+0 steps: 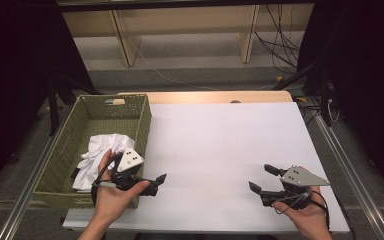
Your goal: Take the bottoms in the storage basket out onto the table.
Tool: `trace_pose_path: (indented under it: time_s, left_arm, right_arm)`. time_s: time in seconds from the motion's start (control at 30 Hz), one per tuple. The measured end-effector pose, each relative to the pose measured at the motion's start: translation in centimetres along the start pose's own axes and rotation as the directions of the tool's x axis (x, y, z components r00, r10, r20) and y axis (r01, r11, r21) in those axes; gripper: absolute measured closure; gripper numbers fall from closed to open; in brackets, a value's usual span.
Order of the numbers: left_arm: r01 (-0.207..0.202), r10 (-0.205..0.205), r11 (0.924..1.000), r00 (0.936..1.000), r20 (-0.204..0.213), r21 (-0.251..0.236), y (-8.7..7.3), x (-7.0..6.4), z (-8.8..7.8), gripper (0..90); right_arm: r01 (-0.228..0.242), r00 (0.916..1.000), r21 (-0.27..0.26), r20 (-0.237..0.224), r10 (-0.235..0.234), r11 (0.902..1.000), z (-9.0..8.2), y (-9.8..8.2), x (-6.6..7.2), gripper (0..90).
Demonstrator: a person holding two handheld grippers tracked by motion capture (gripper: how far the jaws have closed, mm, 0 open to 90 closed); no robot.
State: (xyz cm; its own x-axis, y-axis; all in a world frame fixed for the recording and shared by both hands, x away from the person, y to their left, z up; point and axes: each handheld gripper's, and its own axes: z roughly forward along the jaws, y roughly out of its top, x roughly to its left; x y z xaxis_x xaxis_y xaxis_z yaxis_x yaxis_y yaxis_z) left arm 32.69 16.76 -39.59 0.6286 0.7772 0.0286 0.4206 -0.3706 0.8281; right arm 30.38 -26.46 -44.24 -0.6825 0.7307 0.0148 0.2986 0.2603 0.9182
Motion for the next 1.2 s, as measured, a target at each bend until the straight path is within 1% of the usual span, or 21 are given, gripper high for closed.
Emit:
trace_pose_path:
  time_s: [0.23, 0.33, 0.43, 0.5, 0.53, 0.57, 0.6, 0.67, 0.77, 0.83, 0.87, 0.9, 0.97, 1.1, 1.13, 1.17, 1.2]
  left_arm:
    - [0.003, -0.003, 1.0000, 0.9999, -0.014, 0.002, 0.1, 0.4, -0.5, 0.0]
    - [0.003, -0.003, 1.0000, 0.9997, -0.024, 0.001, 0.3, 0.8, -0.8, 0.0]
    - [0.008, -0.008, 1.0000, 0.9993, -0.038, -0.001, 0.8, 1.5, -1.2, 0.0]
    - [0.014, -0.014, 0.9999, 0.9987, -0.050, -0.002, 1.1, 2.1, -1.5, 0.0]
    - [0.028, -0.028, 0.9996, 0.9980, -0.057, 0.000, 1.3, 2.8, -1.6, 0.0]
    - [0.028, -0.028, 0.9996, 0.9980, -0.057, 0.000, 1.3, 2.8, -1.6, 0.0]
    - [0.038, -0.038, 0.9993, 0.9971, -0.065, -0.001, 1.4, 3.1, -1.6, 0.0]
    - [0.039, -0.039, 0.9992, 0.9967, -0.071, 0.005, 1.5, 3.6, -1.6, 0.0]
    - [0.036, -0.033, 0.9989, 0.9960, -0.083, 0.030, 1.5, 4.7, -1.4, 0.0]
    - [0.038, -0.033, 0.9984, 0.9946, -0.098, 0.043, 1.6, 5.4, -1.3, 0.0]
    - [0.051, -0.046, 0.9978, 0.9930, -0.109, 0.043, 1.6, 6.3, -1.3, 0.0]
    - [0.051, -0.046, 0.9978, 0.9930, -0.109, 0.043, 1.6, 6.3, -1.3, 0.0]
    - [0.064, -0.058, 0.9969, 0.9917, -0.115, 0.046, 1.6, 7.0, -1.1, 0.0]
    - [0.083, -0.074, 0.9947, 0.9882, -0.134, 0.061, 1.2, 8.6, -0.8, 0.0]
    - [0.096, -0.084, 0.9927, 0.9845, -0.154, 0.074, 0.9, 9.3, -0.6, 0.0]
    - [0.096, -0.084, 0.9927, 0.9845, -0.154, 0.074, 0.9, 9.3, -0.6, 0.0]
    - [0.113, -0.099, 0.9907, 0.9810, -0.167, 0.076, 0.5, 10.1, -0.5, 0.0]
  right_arm:
    - [0.005, 1.0000, 0.008, 0.002, -0.005, 1.0000, 0.1, 0.0, 0.1, 22.7]
    - [0.008, 1.0000, 0.008, 0.001, -0.008, 0.9999, 0.1, 0.0, 0.1, 22.7]
    - [0.010, 0.9999, 0.010, 0.001, -0.010, 0.9999, 0.1, 0.0, 0.1, 22.7]
    - [0.006, 1.0000, 0.010, 0.003, -0.006, 0.9999, 0.1, 0.0, 0.1, 22.7]
    - [0.006, 1.0000, 0.012, 0.007, -0.006, 0.9999, 0.2, -0.1, 0.0, 22.7]
    - [0.006, 1.0000, 0.012, 0.007, -0.006, 0.9999, 0.2, -0.1, 0.0, 22.7]
    - [0.005, 1.0000, 0.014, 0.008, -0.005, 0.9999, 0.2, -0.1, 0.0, 22.7]
    - [0.007, 0.9999, 0.013, 0.011, -0.007, 0.9999, 0.2, -0.1, 0.0, 22.7]
    - [0.010, 0.9999, 0.013, 0.011, -0.010, 0.9999, 0.2, 0.0, 0.1, 22.7]
    - [0.009, 0.9999, 0.014, 0.011, -0.009, 0.9999, 0.2, -0.1, 0.1, 22.7]
    - [0.005, 0.9999, 0.019, 0.011, -0.005, 0.9998, 0.3, -0.1, 0.1, 22.7]
    - [0.005, 0.9999, 0.019, 0.011, -0.005, 0.9998, 0.3, -0.1, 0.1, 22.7]
    - [0.006, 0.9999, 0.017, 0.009, -0.007, 0.9998, 0.3, -0.1, 0.1, 22.7]
    - [0.008, 0.9999, 0.022, 0.009, -0.008, 0.9997, 0.4, -0.1, 0.1, 22.7]
    - [0.007, 0.9999, 0.024, 0.010, -0.007, 0.9997, 0.4, -0.1, 0.1, 22.7]
    - [0.007, 0.9999, 0.024, 0.010, -0.007, 0.9997, 0.4, -0.1, 0.1, 22.7]
    - [0.009, 0.9999, 0.028, 0.011, -0.009, 0.9996, 0.4, -0.1, 0.1, 22.7]
